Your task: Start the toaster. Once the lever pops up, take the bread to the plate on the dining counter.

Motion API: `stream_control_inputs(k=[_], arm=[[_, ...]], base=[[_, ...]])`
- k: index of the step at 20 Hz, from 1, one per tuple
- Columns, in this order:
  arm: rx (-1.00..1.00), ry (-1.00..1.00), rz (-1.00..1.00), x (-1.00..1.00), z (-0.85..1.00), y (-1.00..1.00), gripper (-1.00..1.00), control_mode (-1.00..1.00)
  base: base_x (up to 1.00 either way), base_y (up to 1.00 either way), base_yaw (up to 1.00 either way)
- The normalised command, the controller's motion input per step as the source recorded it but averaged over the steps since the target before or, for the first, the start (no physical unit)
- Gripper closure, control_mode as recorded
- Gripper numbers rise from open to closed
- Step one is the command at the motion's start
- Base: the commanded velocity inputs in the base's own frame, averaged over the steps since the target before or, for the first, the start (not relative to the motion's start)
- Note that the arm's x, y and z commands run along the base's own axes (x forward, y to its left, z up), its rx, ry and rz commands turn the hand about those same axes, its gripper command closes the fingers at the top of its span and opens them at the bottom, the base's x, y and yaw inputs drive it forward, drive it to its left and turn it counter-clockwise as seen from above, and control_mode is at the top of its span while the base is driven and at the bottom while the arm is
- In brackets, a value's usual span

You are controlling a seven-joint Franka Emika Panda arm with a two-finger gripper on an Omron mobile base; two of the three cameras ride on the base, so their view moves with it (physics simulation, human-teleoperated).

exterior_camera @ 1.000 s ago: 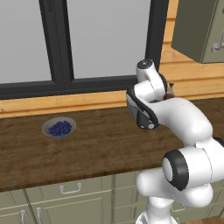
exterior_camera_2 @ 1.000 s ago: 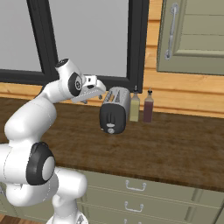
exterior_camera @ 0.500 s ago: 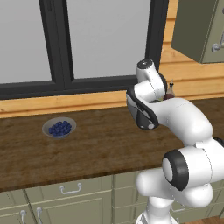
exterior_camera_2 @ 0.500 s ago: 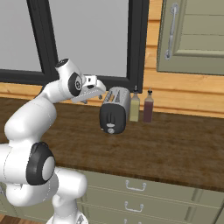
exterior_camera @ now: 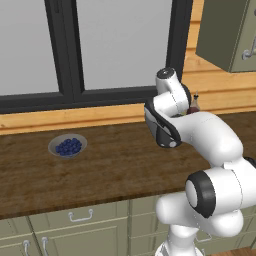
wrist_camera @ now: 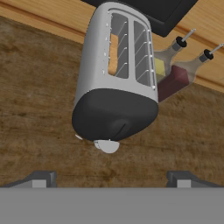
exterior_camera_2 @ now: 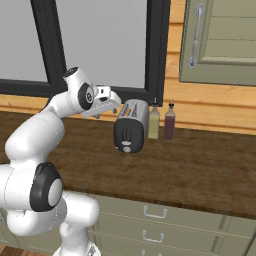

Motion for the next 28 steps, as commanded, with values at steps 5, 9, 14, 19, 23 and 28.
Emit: stream_control_inputs(k=[5,9,14,19,23,28], arm=[[0.00,0.00,0.00,0.00,0.00,0.00,-1.00,-1.00],[0.00,0.00,0.00,0.00,0.00,0.00,-1.00,-1.00],[0.00,0.00,0.00,0.00,0.00,0.00,-1.00,-1.00],[0.00,0.00,0.00,0.00,0.00,0.00,-1.00,-1.00],[0.00,0.00,0.00,0.00,0.00,0.00,-1.00,-1.00],[0.00,0.00,0.00,0.00,0.00,0.00,-1.00,-1.00]], base=[[0.00,0.00,0.00],[0.00,0.00,0.00],[0.00,0.00,0.00],[0.00,0.00,0.00],[0.00,0.00,0.00],[0.00,0.00,0.00]])
